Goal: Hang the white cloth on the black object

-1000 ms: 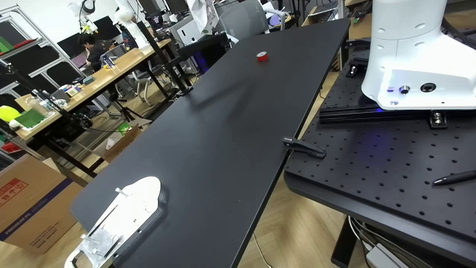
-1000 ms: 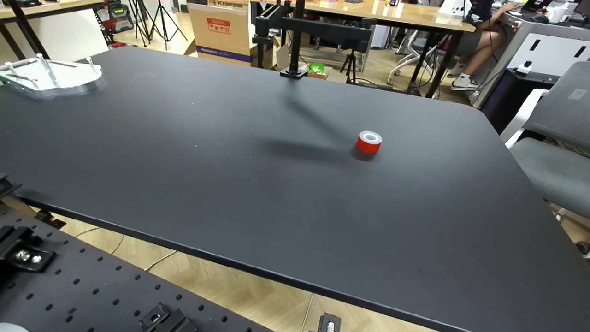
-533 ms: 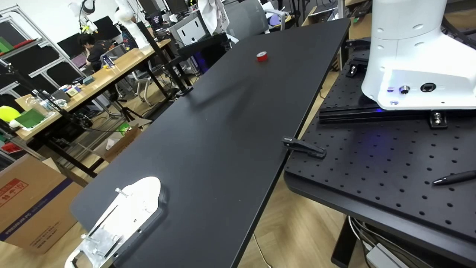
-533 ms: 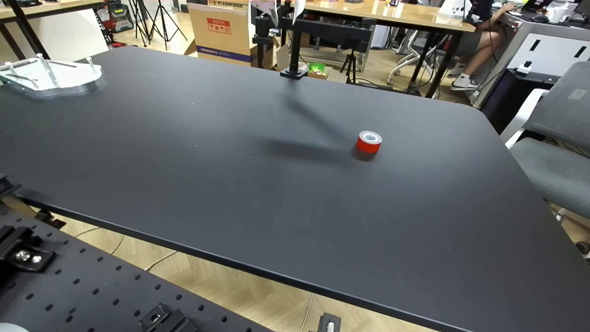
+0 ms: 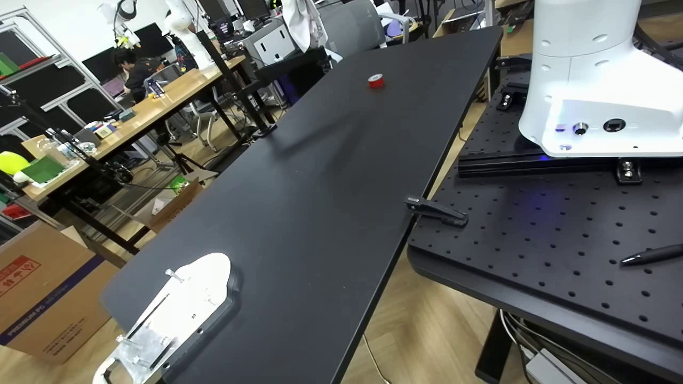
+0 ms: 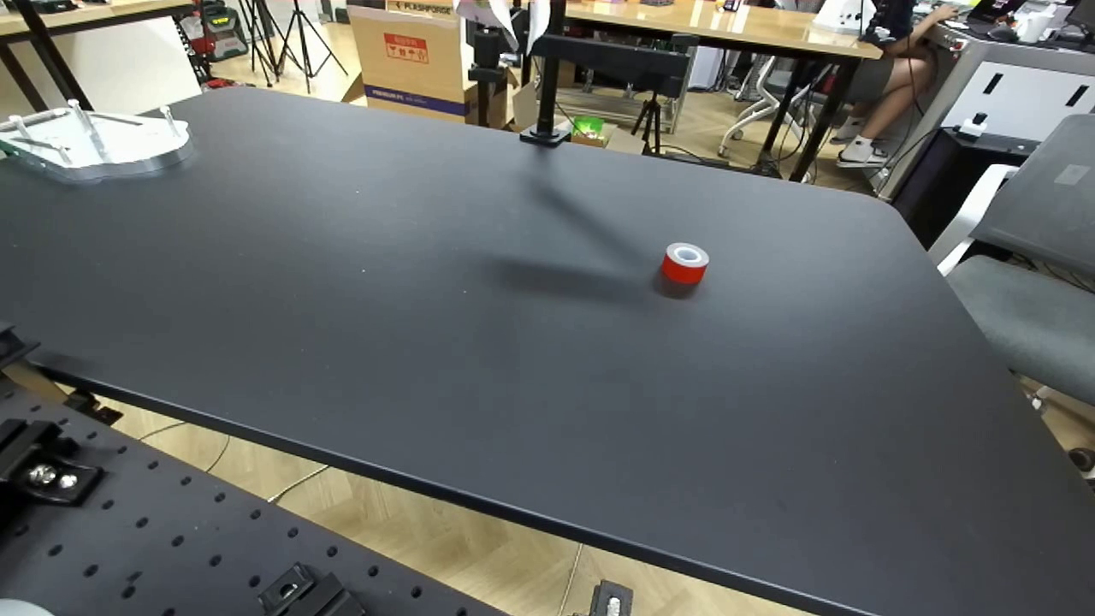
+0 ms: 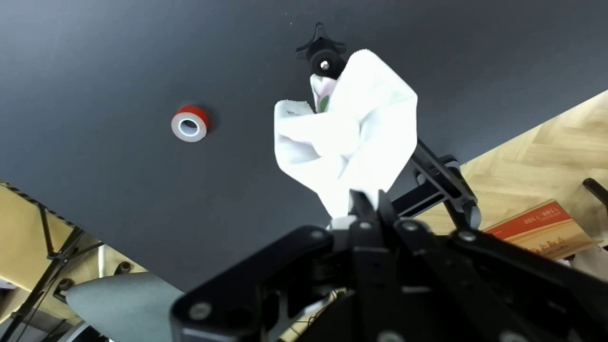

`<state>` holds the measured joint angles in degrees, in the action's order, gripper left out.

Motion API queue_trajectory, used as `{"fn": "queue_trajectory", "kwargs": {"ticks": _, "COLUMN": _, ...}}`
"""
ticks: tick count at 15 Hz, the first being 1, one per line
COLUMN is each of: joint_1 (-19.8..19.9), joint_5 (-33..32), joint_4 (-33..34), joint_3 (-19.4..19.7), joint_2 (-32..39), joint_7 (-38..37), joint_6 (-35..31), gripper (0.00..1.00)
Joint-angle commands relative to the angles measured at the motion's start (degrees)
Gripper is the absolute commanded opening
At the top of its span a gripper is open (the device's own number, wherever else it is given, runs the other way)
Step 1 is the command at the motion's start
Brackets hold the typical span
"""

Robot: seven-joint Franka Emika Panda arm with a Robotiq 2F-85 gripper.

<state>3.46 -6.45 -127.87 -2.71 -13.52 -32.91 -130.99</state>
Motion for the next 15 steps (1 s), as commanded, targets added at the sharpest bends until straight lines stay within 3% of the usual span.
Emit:
{"fn": "queue_trajectory", "kwargs": {"ticks": 1, "joint_1": -0.25, "joint_5": 1.57, "joint_4": -0.24, "joint_3": -0.31, "joint_2": 0.01, "joint_7": 1.00, "joint_6": -0.67, "gripper": 0.01}}
{"fn": "queue_trajectory", "kwargs": {"ticks": 15, "joint_1": -0.30, "joint_5": 9.14, "joint_4": -1.23, "joint_3": 1.51, "joint_2": 6.87, "joint_7": 6.55, "joint_6": -2.25, "gripper": 0.01}}
